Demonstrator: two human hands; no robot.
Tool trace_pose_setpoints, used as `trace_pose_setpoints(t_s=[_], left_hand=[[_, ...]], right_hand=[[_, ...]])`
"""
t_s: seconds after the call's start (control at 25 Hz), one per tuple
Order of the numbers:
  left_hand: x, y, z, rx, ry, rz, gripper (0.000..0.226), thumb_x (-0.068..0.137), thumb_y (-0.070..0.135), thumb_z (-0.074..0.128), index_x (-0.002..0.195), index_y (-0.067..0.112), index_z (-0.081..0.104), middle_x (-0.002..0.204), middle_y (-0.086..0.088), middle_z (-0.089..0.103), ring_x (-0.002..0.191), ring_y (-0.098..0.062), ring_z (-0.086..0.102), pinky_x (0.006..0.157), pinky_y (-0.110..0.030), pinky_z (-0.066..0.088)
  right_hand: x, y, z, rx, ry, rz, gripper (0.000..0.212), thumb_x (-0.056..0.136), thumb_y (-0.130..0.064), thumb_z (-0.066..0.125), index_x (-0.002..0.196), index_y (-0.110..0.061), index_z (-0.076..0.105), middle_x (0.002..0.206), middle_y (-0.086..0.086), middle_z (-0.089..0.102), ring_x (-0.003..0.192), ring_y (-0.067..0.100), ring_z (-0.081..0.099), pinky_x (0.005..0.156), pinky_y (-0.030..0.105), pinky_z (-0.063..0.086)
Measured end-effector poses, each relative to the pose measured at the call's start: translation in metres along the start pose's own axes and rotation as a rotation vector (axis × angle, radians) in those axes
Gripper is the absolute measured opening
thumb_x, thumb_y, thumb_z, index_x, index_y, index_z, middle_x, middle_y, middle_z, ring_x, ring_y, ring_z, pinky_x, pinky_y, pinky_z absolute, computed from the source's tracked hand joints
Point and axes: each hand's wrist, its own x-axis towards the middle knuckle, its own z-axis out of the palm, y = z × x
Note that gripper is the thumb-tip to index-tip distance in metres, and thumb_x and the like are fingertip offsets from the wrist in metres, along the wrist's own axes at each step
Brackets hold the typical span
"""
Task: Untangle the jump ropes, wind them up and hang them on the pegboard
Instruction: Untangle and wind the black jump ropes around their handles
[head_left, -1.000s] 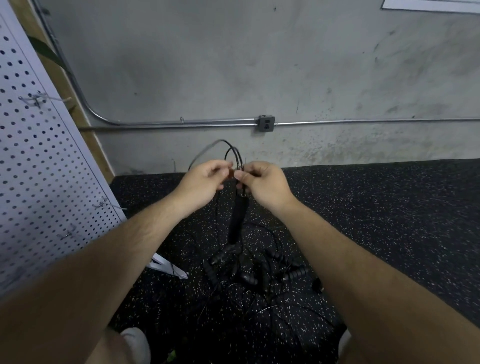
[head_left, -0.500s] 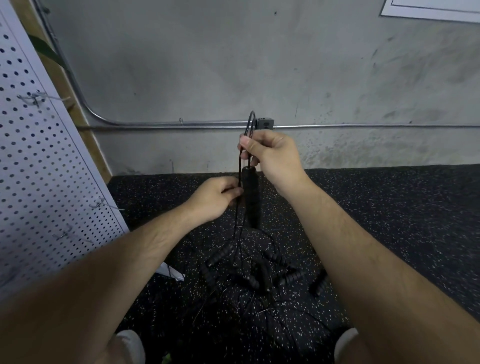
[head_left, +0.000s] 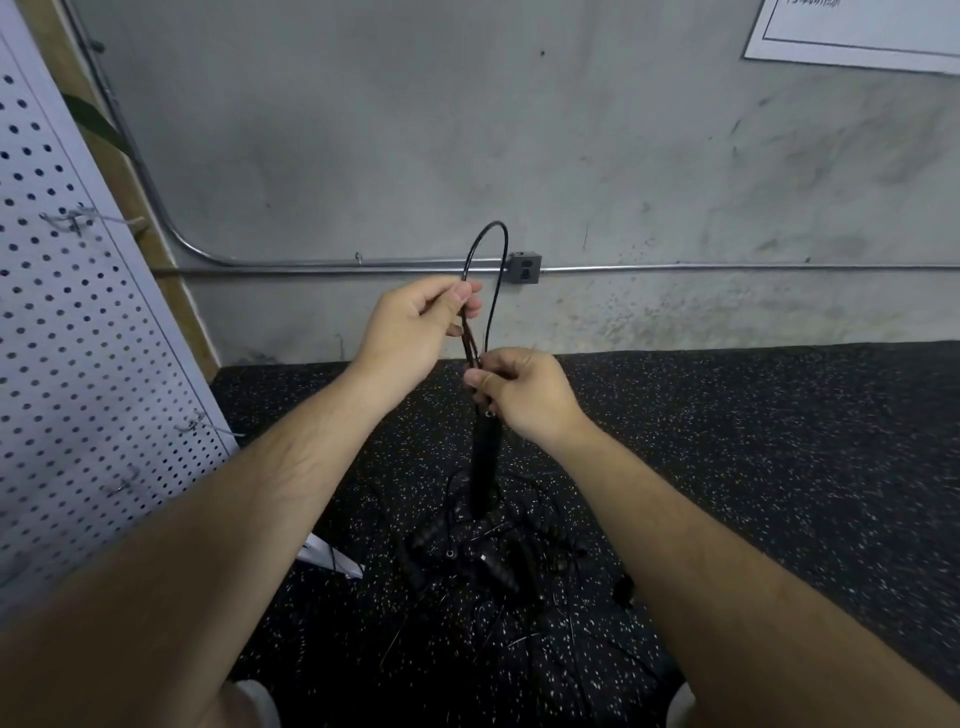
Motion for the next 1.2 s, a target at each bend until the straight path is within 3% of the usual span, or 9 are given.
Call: trace_pose_setpoints(t_s=[0.12, 0.28, 0.44, 0.56, 0.68, 0.8, 0.92, 1.04, 1.2], left_hand=[[-0.014, -0.019, -0.009, 0.161, -0.111, -0.095, 0.017, 0.103, 0.031, 0.054, 0.108, 0.045, 0.063, 0.107, 0.014, 0.072, 0.098, -0.006, 0.068, 0.091, -0.030, 0.054], [-0.038, -0.048, -0.005, 0.297, -0.381, -0.215, 0.029, 0.100, 0.016, 0.061, 0.100, 0.045, 0.065, 0.100, 0.019, 0.073, 0.094, 0.003, 0.066, 0.099, -0.037, 0.052], [-0.034, -0.048, 0.006, 0.243, -0.315, -0.193, 0.027, 0.101, 0.015, 0.058, 0.101, 0.040, 0.066, 0.105, 0.013, 0.072, 0.100, -0.011, 0.068, 0.090, -0.042, 0.057], [-0.035, -0.048, 0.014, 0.374, -0.377, -0.214, 0.023, 0.103, 0.020, 0.056, 0.092, 0.036, 0.066, 0.100, -0.005, 0.074, 0.089, -0.028, 0.069, 0.083, -0.046, 0.055], [-0.035, -0.046, 0.016, 0.303, -0.287, -0.190, 0.024, 0.103, 0.017, 0.057, 0.083, 0.025, 0.067, 0.085, 0.000, 0.072, 0.073, -0.012, 0.067, 0.071, -0.030, 0.052], [-0.024, -0.036, 0.011, 0.214, -0.135, -0.142, 0.021, 0.104, 0.017, 0.054, 0.090, 0.020, 0.070, 0.085, 0.002, 0.073, 0.068, 0.000, 0.065, 0.063, -0.011, 0.047], [-0.008, -0.030, 0.006, 0.076, -0.045, -0.098, 0.025, 0.105, 0.012, 0.051, 0.091, 0.018, 0.070, 0.082, 0.004, 0.073, 0.074, -0.009, 0.067, 0.065, -0.019, 0.052], [0.002, -0.027, 0.001, -0.043, 0.018, -0.083, 0.027, 0.105, 0.010, 0.049, 0.090, 0.017, 0.069, 0.080, 0.002, 0.072, 0.076, -0.014, 0.067, 0.066, -0.025, 0.053], [-0.001, -0.025, -0.003, -0.118, -0.015, -0.085, 0.025, 0.106, 0.010, 0.049, 0.093, 0.015, 0.070, 0.085, -0.002, 0.072, 0.080, -0.016, 0.068, 0.069, -0.027, 0.055]], right_hand=[[0.005, -0.022, -0.012, 0.106, 0.076, -0.057, 0.006, 0.094, -0.016, 0.070, 0.089, -0.014, 0.074, 0.074, 0.002, 0.071, 0.057, 0.004, 0.058, 0.060, 0.024, 0.049], [0.017, -0.039, -0.019, 0.203, 0.105, -0.090, 0.010, 0.094, -0.014, 0.069, 0.090, -0.007, 0.074, 0.089, 0.015, 0.075, 0.065, 0.009, 0.061, 0.059, 0.025, 0.048], [0.018, -0.037, -0.020, 0.234, 0.087, -0.079, 0.011, 0.095, -0.013, 0.068, 0.096, -0.004, 0.074, 0.084, 0.004, 0.075, 0.066, 0.007, 0.063, 0.056, 0.023, 0.048], [0.015, -0.037, -0.021, 0.225, 0.074, -0.083, 0.012, 0.095, -0.012, 0.068, 0.100, -0.003, 0.073, 0.087, 0.004, 0.076, 0.068, 0.008, 0.063, 0.056, 0.022, 0.049], [0.012, -0.029, -0.027, 0.201, 0.067, -0.067, 0.010, 0.094, -0.013, 0.070, 0.100, -0.007, 0.075, 0.088, 0.008, 0.076, 0.068, 0.011, 0.063, 0.058, 0.023, 0.051], [0.002, -0.008, -0.026, 0.098, -0.014, 0.013, 0.012, 0.092, -0.012, 0.072, 0.103, -0.012, 0.075, 0.081, 0.003, 0.073, 0.062, 0.005, 0.062, 0.058, 0.021, 0.052], [-0.008, 0.011, -0.007, -0.027, -0.141, 0.064, 0.010, 0.091, -0.013, 0.073, 0.100, -0.009, 0.074, 0.076, 0.000, 0.070, 0.061, 0.003, 0.061, 0.060, 0.021, 0.053], [-0.004, 0.020, 0.008, -0.040, -0.123, 0.059, 0.010, 0.091, -0.017, 0.075, 0.098, -0.011, 0.075, 0.075, 0.003, 0.070, 0.068, 0.013, 0.063, 0.066, 0.030, 0.056], [-0.001, 0.015, 0.019, -0.052, -0.099, 0.035, 0.013, 0.091, -0.018, 0.074, 0.102, -0.010, 0.075, 0.075, 0.002, 0.070, 0.057, 0.004, 0.059, 0.060, 0.024, 0.053]])
